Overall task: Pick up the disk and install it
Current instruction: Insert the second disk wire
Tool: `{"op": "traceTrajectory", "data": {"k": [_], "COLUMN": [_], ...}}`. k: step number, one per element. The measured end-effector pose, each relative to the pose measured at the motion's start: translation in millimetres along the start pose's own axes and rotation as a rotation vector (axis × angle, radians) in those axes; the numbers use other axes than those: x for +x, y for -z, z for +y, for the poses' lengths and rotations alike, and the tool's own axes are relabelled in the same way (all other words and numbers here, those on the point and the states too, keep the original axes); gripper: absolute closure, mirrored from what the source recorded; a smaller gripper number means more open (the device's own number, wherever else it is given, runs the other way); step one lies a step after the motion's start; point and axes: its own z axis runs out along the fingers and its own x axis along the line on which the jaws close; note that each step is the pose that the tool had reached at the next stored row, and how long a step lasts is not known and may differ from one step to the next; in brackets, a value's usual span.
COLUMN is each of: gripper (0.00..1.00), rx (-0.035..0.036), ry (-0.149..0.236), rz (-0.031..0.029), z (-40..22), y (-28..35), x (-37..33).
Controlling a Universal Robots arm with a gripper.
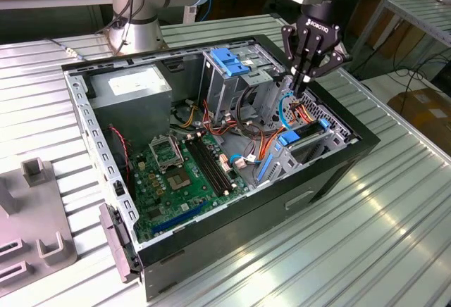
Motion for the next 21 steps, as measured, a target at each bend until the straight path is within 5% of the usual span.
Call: {"op": "traceTrajectory", "data": {"k": [6,21], "gripper": [0.9,0.83], "rx": [-0.0003,-0.0006], "ry": [0.0,-0.001], "rz": [0.008,0.0179], "z": [-0.3,-0.6], "y": [-5.1,-10.7], "x": [-0.8,-0.7]}}
